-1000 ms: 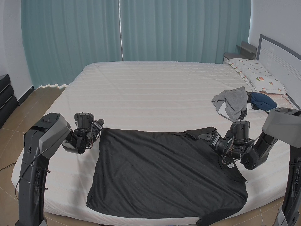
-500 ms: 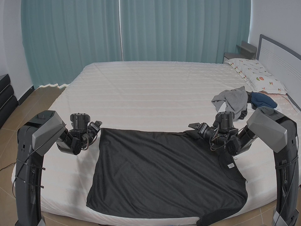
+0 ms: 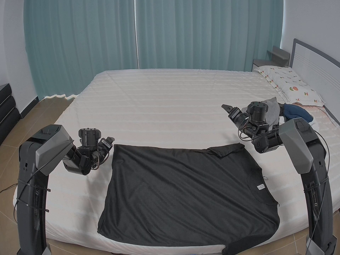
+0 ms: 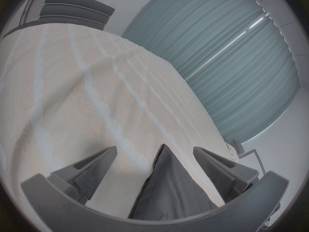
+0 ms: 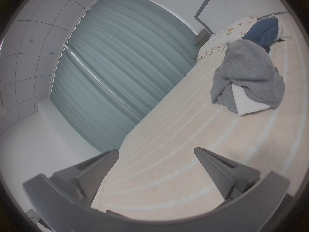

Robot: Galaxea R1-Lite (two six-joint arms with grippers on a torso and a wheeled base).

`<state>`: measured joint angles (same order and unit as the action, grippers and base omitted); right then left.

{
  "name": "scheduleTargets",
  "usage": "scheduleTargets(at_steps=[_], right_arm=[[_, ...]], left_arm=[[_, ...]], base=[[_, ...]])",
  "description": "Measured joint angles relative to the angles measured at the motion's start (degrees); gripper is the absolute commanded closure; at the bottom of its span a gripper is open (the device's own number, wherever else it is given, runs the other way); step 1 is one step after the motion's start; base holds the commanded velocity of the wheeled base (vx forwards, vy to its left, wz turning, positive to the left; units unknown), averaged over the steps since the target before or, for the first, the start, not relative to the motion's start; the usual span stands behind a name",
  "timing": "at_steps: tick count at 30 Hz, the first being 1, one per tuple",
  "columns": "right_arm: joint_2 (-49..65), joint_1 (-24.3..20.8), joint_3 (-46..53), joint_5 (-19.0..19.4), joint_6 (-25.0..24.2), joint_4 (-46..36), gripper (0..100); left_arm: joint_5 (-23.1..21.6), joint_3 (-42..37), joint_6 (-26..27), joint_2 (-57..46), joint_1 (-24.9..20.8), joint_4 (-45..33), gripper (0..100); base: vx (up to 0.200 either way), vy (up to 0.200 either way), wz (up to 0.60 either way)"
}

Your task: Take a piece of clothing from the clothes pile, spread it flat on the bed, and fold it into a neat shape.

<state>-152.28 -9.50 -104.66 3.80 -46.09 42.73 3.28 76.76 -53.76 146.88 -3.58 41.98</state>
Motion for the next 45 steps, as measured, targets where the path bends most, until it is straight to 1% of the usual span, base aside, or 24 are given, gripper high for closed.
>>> scheduleTargets(at_steps=[2,4,7,13,17,23,28,31,34,38,45], right_arm=[[0.0,0.1,0.0,0.2,0.1,-0.2,0],[0.7,0.2,2.1,1.4,0.3,-0.4,0],[2.4,0.4,7.7,3.5,0.5,-0.7,0],[6.6,0.4,21.0,9.1,0.8,-3.7,0],[7.7,0.3,24.9,10.9,0.9,-5.6,0],[5.9,-0.1,23.5,11.1,1.0,-6.3,0],[3.6,0.0,20.4,7.7,1.0,-6.1,0],[3.5,0.2,20.2,7.4,0.8,-6.0,0],[4.4,0.3,21.2,7.5,0.5,-5.9,0],[7.5,0.2,24.8,8.0,-0.1,-5.2,0],[13.6,-1.4,33.1,11.1,-1.2,-3.9,0]], left_arm=[[0.0,0.0,0.0,0.0,0.0,0.0,0],[0.0,0.0,0.0,0.0,0.1,0.0,0],[0.0,0.0,0.0,0.0,0.1,0.0,0],[0.1,-0.1,0.1,0.0,0.1,0.1,0],[0.2,-0.1,0.2,0.0,0.1,0.1,0],[0.3,-0.1,0.4,0.0,0.1,0.1,0],[0.4,-0.1,0.5,0.0,0.1,0.1,0],[0.4,-0.1,0.5,0.0,0.1,0.1,0],[0.4,-0.1,0.5,0.0,0.1,0.1,0],[0.4,-0.1,0.5,0.0,0.1,0.1,0],[0.4,-0.1,0.5,0.1,0.0,0.1,0]], base=[[0.000,0.000,0.00],[0.000,0.000,0.00],[0.000,0.000,0.00],[0.000,0.000,0.00],[0.000,0.000,0.00],[0.000,0.000,0.00],[0.000,0.000,0.00],[0.000,0.000,0.00],[0.000,0.000,0.00],[0.000,0.000,0.00],[0.000,0.000,0.00]])
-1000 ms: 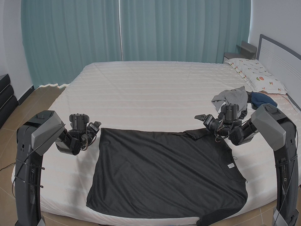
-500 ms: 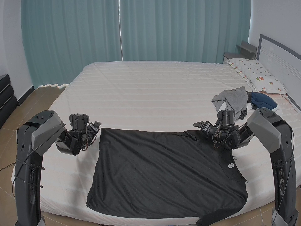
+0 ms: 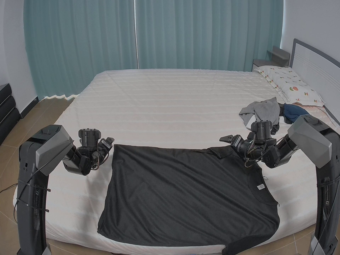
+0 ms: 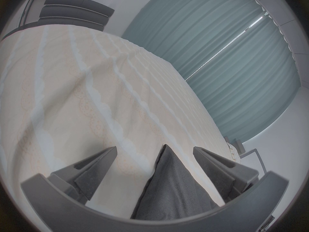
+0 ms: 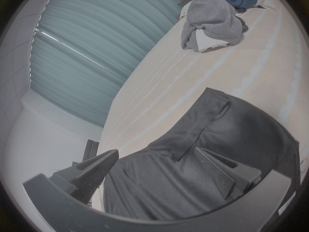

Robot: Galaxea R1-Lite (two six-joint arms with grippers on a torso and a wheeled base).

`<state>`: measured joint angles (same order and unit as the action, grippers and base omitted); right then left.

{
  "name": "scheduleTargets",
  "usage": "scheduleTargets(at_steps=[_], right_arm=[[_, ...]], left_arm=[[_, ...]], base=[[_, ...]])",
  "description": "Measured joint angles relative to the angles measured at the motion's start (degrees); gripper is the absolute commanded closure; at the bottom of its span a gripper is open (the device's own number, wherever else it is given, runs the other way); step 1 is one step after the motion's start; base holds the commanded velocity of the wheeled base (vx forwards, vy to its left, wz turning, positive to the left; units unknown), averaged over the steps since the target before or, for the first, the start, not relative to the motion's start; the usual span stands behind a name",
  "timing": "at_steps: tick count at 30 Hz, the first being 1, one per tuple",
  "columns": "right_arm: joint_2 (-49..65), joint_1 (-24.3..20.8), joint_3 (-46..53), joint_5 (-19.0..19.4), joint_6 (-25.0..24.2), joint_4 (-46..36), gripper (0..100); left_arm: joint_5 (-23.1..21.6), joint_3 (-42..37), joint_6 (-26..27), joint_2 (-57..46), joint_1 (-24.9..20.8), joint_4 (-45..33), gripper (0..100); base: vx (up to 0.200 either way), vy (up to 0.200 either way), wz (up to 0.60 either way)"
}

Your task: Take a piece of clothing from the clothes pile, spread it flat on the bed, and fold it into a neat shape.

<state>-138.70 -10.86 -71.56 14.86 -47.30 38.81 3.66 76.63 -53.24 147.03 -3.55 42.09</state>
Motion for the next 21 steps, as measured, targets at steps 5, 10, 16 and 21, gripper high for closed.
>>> scheduleTargets(at_steps=[5,10,16,21], right_arm=[[0.2,-1.1,1.6,0.3,0.0,-0.1,0],[-2.1,-1.7,0.1,0.0,0.1,-2.4,0],[-5.8,-1.9,-5.7,-0.6,0.1,-3.9,0],[-9.5,-1.9,-13.4,-3.8,0.2,-3.9,0]], left_arm=[[0.0,0.0,0.1,0.0,0.0,0.0,0],[0.2,0.0,0.1,0.1,-0.1,0.0,0],[0.3,-0.3,0.1,0.1,-0.1,0.0,0],[0.3,-0.3,0.1,0.1,-0.1,0.0,0]], base=[[0.000,0.000,0.00],[0.000,0.000,0.00],[0.000,0.000,0.00],[0.000,0.000,0.00]])
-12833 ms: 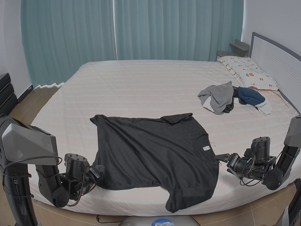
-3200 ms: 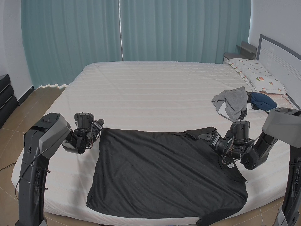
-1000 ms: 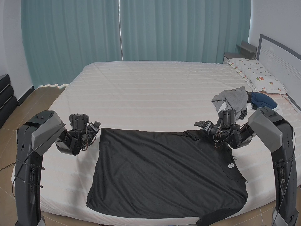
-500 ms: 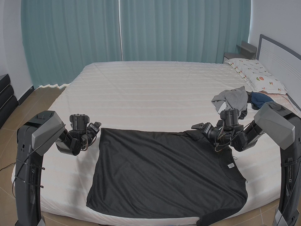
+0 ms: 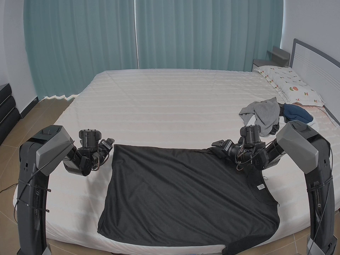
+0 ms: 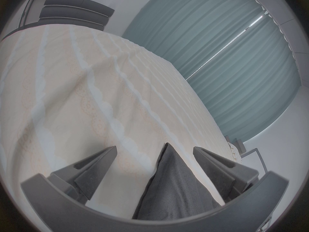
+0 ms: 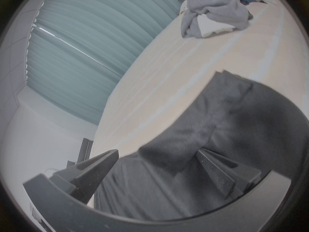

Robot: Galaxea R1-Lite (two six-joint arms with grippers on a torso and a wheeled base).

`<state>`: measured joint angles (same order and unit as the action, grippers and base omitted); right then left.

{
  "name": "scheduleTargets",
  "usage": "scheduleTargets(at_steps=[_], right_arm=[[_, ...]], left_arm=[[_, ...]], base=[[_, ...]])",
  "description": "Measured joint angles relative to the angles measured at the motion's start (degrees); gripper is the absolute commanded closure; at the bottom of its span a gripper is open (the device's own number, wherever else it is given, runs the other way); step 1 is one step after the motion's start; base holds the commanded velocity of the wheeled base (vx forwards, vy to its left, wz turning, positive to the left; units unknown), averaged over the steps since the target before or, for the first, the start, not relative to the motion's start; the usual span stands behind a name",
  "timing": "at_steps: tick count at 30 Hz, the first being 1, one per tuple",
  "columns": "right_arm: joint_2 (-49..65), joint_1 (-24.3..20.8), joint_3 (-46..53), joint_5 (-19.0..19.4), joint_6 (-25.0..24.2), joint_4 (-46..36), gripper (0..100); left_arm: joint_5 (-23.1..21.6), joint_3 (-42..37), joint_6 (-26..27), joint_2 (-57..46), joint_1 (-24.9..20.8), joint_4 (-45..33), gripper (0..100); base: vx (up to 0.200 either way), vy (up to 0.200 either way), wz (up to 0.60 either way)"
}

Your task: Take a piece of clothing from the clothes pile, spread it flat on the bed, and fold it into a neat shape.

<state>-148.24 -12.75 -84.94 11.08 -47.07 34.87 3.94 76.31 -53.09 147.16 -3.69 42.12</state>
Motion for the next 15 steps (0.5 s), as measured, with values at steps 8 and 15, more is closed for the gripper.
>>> scheduleTargets(at_steps=[8,15], right_arm=[[-6.0,0.2,-17.9,-6.9,0.1,-0.1,0],[-9.5,0.9,-28.3,-12.5,1.0,-0.4,0]], left_arm=[[0.0,0.0,0.0,0.0,-0.1,0.0,0],[0.1,0.0,0.0,0.1,-0.1,0.0,0]], base=[[0.000,0.000,0.00],[0.000,0.000,0.00]])
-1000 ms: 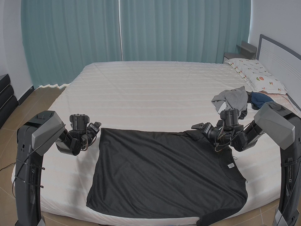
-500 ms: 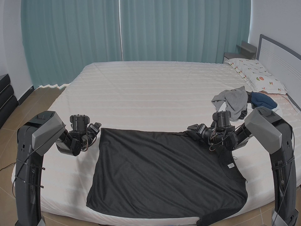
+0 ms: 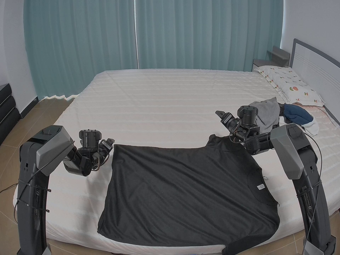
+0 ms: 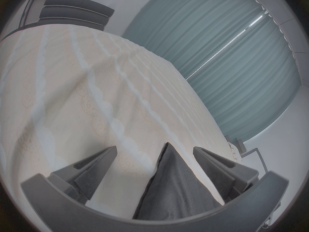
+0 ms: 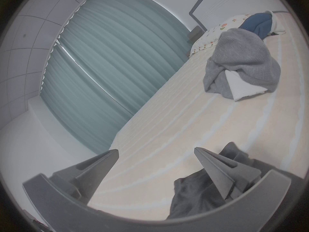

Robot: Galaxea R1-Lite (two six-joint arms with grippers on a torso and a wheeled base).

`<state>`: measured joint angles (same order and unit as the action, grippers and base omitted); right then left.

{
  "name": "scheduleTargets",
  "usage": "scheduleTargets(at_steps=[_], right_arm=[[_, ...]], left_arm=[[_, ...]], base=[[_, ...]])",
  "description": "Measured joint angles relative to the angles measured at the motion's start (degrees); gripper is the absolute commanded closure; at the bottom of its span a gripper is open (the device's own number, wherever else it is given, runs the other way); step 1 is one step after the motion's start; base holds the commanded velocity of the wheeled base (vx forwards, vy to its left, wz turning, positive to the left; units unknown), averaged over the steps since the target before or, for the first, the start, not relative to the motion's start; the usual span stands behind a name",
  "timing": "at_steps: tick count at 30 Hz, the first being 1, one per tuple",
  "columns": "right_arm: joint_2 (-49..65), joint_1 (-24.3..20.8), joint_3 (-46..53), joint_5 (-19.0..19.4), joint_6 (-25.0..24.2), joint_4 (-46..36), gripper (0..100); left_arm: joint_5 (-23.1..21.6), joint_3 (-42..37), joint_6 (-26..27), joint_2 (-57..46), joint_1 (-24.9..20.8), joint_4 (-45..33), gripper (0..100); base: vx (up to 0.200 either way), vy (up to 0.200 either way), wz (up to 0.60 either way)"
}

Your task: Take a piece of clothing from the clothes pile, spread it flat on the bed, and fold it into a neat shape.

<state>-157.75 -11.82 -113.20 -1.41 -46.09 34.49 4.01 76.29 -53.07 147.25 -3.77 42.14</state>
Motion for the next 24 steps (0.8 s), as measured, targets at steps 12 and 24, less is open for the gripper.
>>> scheduleTargets(at_steps=[12,24], right_arm=[[1.7,3.3,7.8,0.9,6.4,-2.1,0],[6.2,8.6,21.7,10.3,15.5,3.4,0]], left_arm=[[-0.5,0.1,-0.1,-0.1,-0.1,2.9,0],[-2.7,0.8,0.0,-0.1,-1.2,3.2,0]], base=[[0.000,0.000,0.00],[0.000,0.000,0.00]])
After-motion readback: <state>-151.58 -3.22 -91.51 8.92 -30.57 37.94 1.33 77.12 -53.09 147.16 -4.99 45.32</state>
